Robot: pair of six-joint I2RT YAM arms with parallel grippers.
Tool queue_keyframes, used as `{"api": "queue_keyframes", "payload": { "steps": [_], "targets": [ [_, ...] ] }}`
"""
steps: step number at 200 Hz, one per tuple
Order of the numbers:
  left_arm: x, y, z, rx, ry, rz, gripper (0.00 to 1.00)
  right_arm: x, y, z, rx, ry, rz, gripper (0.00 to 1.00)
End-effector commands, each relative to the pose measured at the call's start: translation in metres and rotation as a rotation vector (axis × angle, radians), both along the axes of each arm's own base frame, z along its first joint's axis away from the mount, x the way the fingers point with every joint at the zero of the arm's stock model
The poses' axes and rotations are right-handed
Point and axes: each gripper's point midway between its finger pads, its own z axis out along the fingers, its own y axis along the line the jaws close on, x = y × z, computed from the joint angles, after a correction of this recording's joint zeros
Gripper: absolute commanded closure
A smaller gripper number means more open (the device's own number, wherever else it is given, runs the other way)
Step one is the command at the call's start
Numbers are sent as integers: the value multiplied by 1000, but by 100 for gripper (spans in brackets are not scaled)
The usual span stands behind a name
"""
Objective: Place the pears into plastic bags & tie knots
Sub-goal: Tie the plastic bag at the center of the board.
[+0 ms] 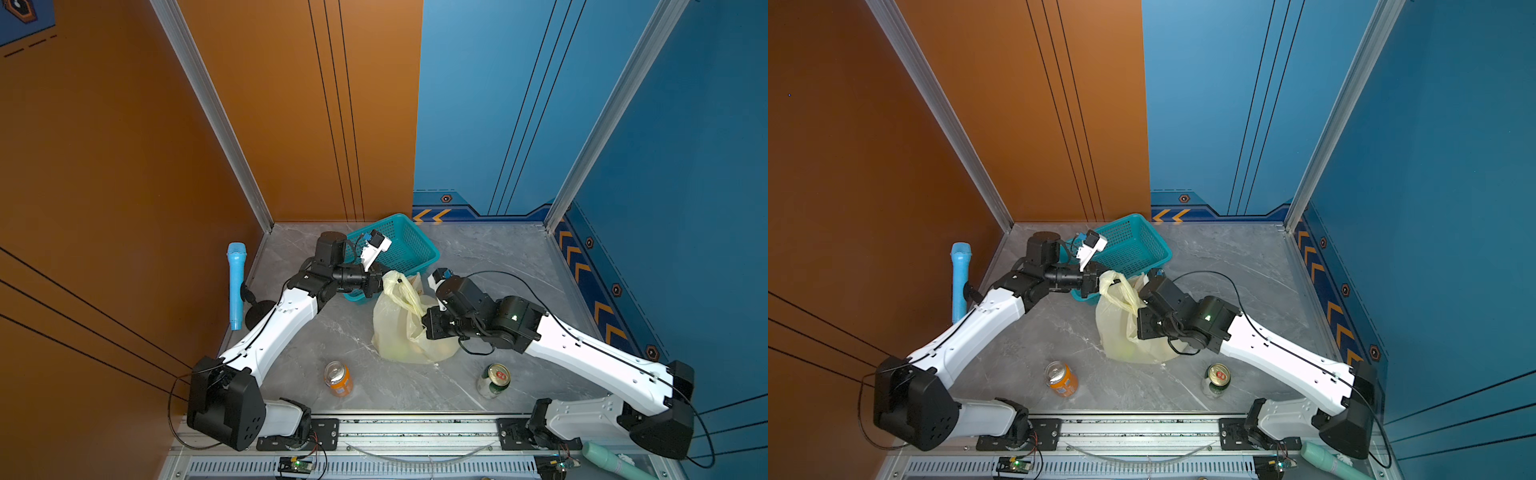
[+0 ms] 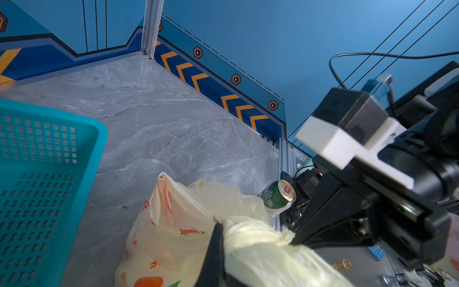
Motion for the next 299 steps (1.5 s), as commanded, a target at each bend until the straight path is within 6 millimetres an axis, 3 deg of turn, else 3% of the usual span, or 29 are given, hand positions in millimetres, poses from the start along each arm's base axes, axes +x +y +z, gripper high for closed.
{"api": "queue_keyframes", "payload": {
  "steps": [1, 26, 61, 81, 98, 134, 176, 238, 277, 299],
  "targets": [
    [6, 2, 3, 11, -17, 27, 100, -2, 13, -17, 14, 71, -17, 100],
    [6, 2, 3, 18, -26, 33, 100, -6, 44, -11, 120, 113, 44, 100],
    [6, 3, -1, 37, 1, 45, 100, -13, 65, -19, 167, 157, 133, 100],
    [5, 2, 2, 42, 7, 45, 100, -6, 56, -46, 90, 178, 85, 100],
    [2, 0, 4, 47, 8, 43, 100, 13, 39, -58, -11, 113, -3, 100],
    [-7, -6, 5, 83, 15, 45, 100, 62, 17, -47, -81, -155, -163, 100],
    [-17, -9, 13, 108, 5, 57, 100, 89, 0, -49, -32, -171, -208, 100],
    [-26, -22, 23, 114, -12, 64, 100, 78, 47, -55, 251, -121, -2, 100],
    [-30, -26, 26, 117, -12, 75, 100, 89, 55, -51, 348, -194, -36, 100],
    [-36, -31, 30, 111, -10, 69, 100, 102, 54, -37, 420, -307, -71, 100]
  ]
}}
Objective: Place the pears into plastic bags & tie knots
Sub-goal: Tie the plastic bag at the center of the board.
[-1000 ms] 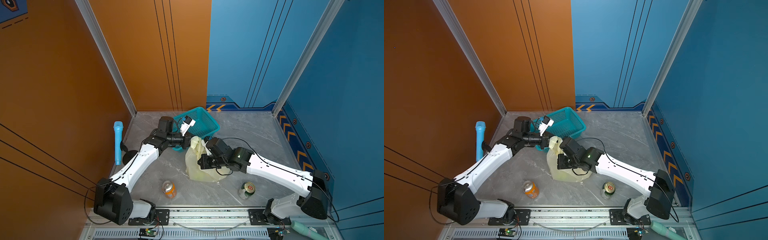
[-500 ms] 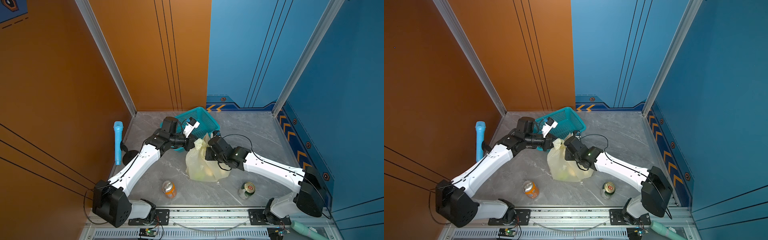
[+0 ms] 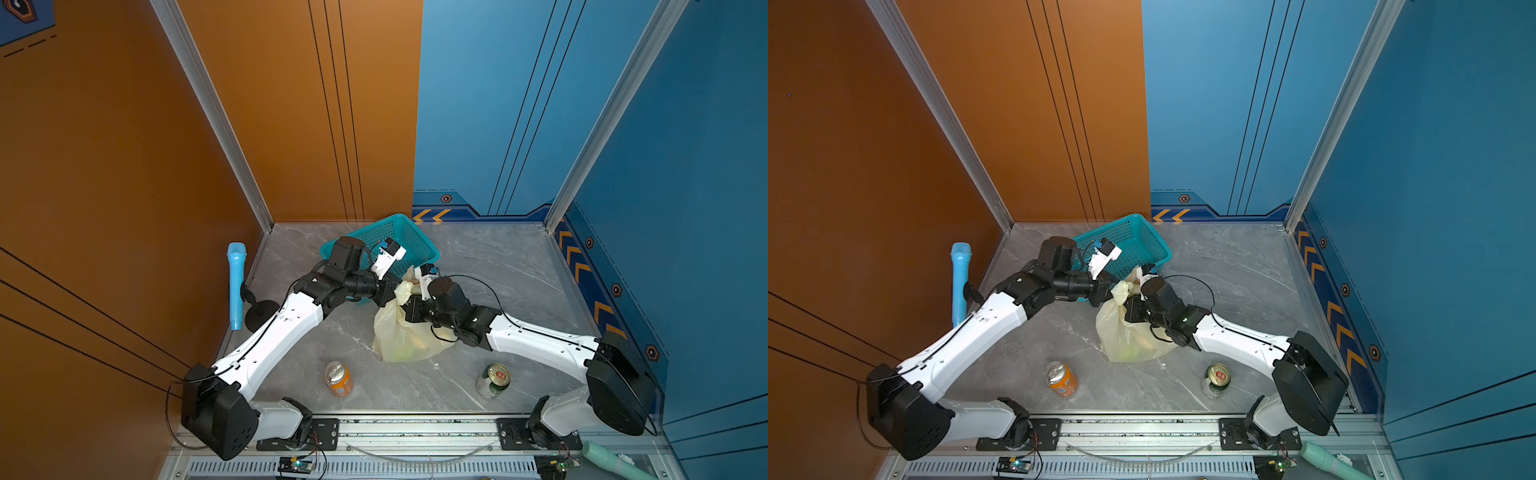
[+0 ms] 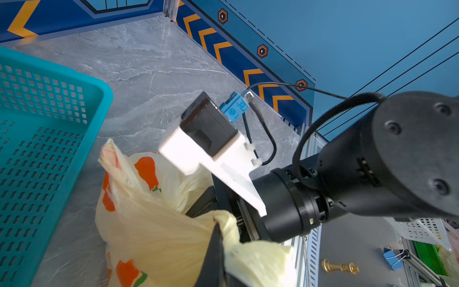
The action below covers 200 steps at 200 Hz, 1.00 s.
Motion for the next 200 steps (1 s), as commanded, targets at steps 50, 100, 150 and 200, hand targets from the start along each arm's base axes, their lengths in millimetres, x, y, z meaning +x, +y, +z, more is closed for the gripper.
{"api": "queue_keyframes", "payload": {
  "steps": [50, 100, 150, 200],
  "targets": [
    [-24, -20, 47, -55, -78, 5, 100, 17, 21, 62, 347, -329, 43, 100],
    [-34, -23, 60, -49, -102, 115, 100, 12, -5, 65, 300, -349, 65, 100],
    [-42, -35, 75, -60, -99, 208, 100, 9, -47, 73, 233, -331, 78, 100],
    [-32, -16, 56, 50, -122, 398, 97, -15, -61, 49, 58, -238, 174, 100]
  ]
}}
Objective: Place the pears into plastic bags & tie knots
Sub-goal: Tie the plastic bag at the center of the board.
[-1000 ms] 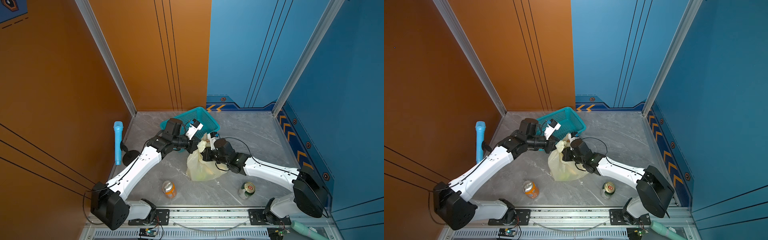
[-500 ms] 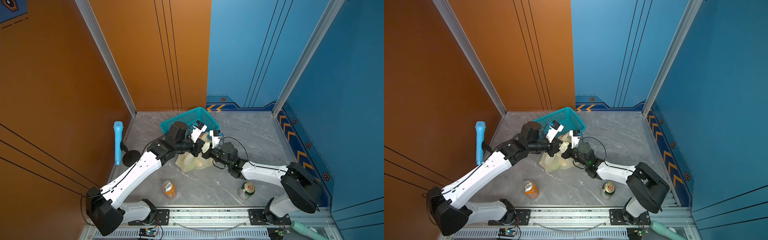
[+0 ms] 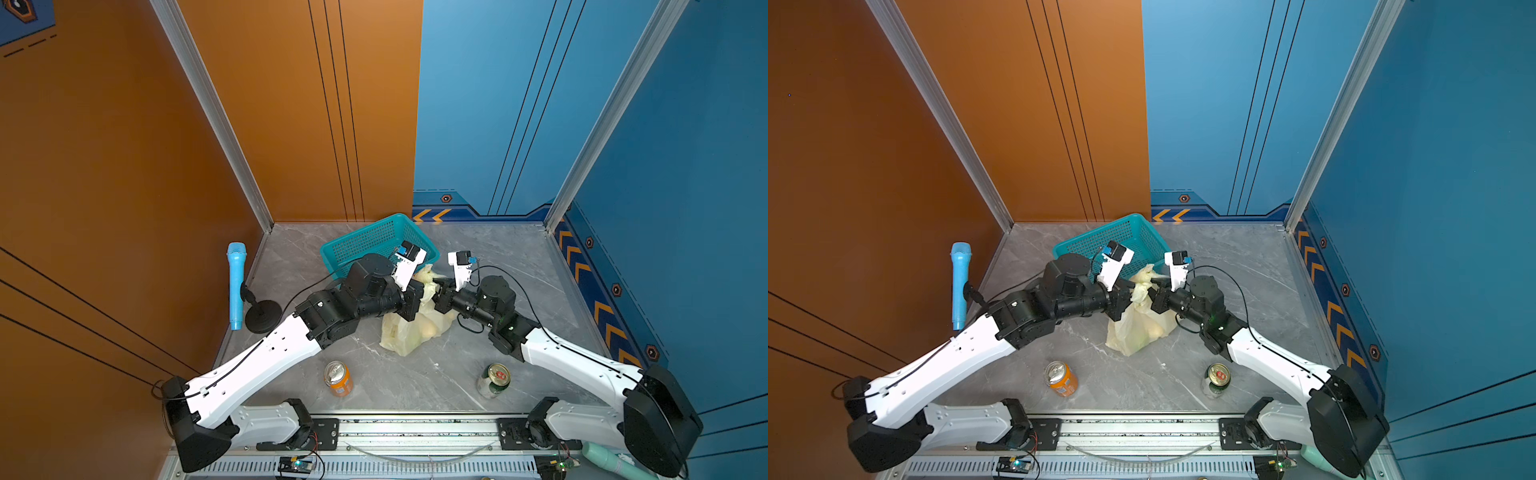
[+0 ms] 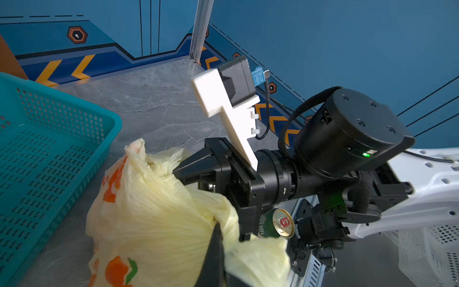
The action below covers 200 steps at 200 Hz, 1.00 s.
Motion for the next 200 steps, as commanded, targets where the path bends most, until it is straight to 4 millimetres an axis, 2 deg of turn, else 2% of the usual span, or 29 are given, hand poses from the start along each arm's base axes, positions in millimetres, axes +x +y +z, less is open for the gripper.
{"api": "queue_keyframes", "payload": {
  "steps": [1, 20, 36, 41, 63, 81, 110, 154, 180, 200],
  "targets": [
    [13, 25, -5, 49, -10, 167, 97, -17, -4, -32, -159, 81, 59, 100],
    [18, 40, -27, 76, 17, 221, 99, -26, -10, -52, -247, 124, 47, 100],
    [18, 44, -37, 60, 45, 227, 100, -27, -18, -66, -326, 150, 8, 100],
    [18, 45, -37, 52, 46, 225, 100, -35, -14, -72, -353, 159, 24, 100],
    [14, 43, -34, 24, 52, 204, 100, -40, -16, -93, -447, 198, 10, 100],
    [12, 40, -33, 16, 59, 187, 100, -41, -11, -102, -483, 210, 21, 100],
    [7, 31, -34, -2, 86, 145, 100, -27, 2, -98, -472, 167, -20, 100],
    [-6, 8, -32, -19, 113, 71, 100, 8, 30, -90, -375, 152, -92, 100],
    [-15, -8, -29, -34, 124, 16, 100, 10, 57, -92, -295, 170, -12, 100],
    [-16, -14, -33, -18, 121, 12, 99, 0, 75, -84, -206, 157, 103, 100]
  ]
}}
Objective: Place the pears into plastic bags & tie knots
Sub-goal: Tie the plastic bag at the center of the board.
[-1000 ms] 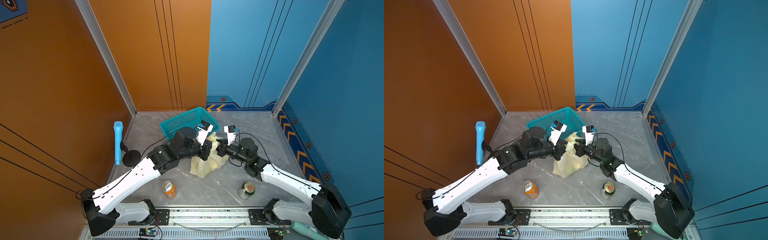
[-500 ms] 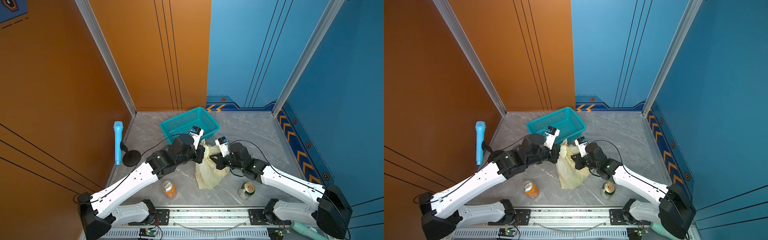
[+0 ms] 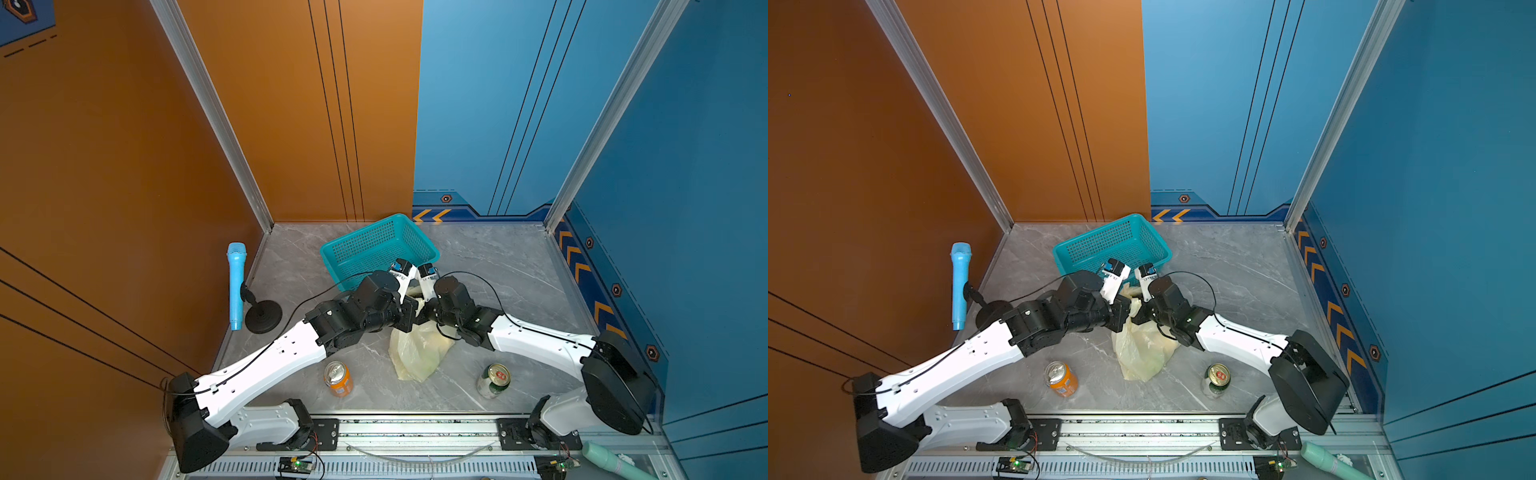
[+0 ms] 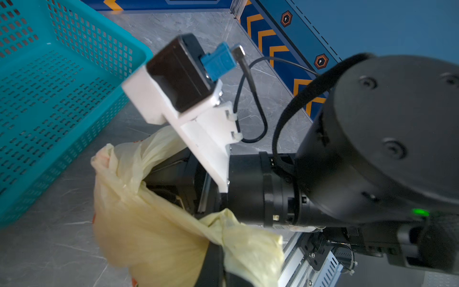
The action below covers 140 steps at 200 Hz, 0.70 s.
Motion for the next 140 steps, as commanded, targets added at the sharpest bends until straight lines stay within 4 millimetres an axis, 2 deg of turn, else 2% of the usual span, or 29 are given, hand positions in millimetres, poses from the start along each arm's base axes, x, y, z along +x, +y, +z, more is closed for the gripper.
{"api": "queue_keyframes", "payload": {
  "steps": [1, 14, 26, 35, 45, 59, 83, 111, 119, 129, 139, 140],
  "targets": [
    [-15, -29, 40, -119, -51, -101, 98, -7, 22, 7, 118, 21, 95, 100],
    [-12, -25, 36, -96, -60, -81, 82, -12, 25, 8, 147, 37, 135, 100],
    [-9, -15, 38, -64, -85, -54, 58, -16, 24, 9, 174, 44, 161, 100],
    [-7, -6, 41, -43, -110, -29, 43, -18, 22, 7, 184, 54, 174, 100],
    [-5, 6, 45, -25, -137, 0, 33, -21, 21, 5, 179, 62, 184, 100],
    [-4, 23, 49, -11, -161, 34, 25, -23, 19, 1, 157, 71, 188, 100],
    [-4, 50, 54, -17, -187, 85, 20, -27, 15, -6, 126, 90, 190, 100],
    [-2, 82, 48, -10, -191, 166, 19, -29, 8, -19, 57, 114, 172, 100],
    [-1, 91, 42, 2, -178, 200, 24, -30, 6, -23, 32, 124, 170, 100],
    [3, 103, 28, 34, -142, 250, 39, -32, 5, -28, 2, 133, 169, 100],
    [7, 113, 17, 59, -101, 294, 48, -34, 4, -32, -27, 142, 168, 100],
    [7, 114, 9, 74, -86, 296, 48, -34, 3, -33, -30, 142, 167, 100]
  ]
}}
